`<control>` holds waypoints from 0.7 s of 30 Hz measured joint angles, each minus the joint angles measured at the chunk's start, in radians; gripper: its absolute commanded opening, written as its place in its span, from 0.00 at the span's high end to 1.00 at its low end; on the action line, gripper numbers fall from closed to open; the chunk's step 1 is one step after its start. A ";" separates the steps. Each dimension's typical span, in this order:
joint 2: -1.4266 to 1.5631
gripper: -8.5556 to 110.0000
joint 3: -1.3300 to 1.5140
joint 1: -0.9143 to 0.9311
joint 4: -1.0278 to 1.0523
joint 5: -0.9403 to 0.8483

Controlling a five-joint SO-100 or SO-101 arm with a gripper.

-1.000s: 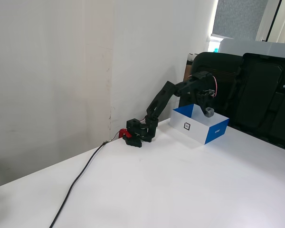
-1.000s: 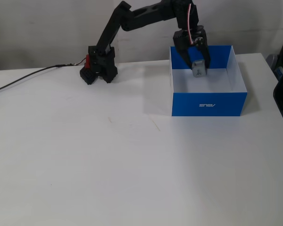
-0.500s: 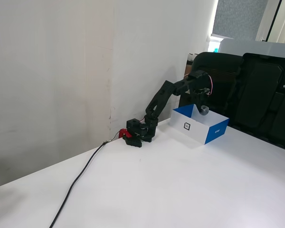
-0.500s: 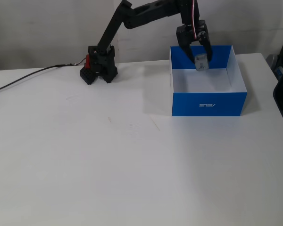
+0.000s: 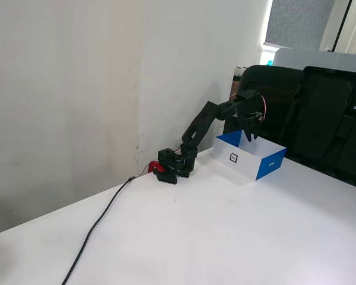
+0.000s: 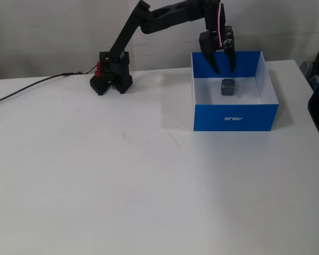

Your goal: Grasp the gray block and put it in the box.

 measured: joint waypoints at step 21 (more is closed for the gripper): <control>0.262 0.93 0.147 -0.629 0.000 0.041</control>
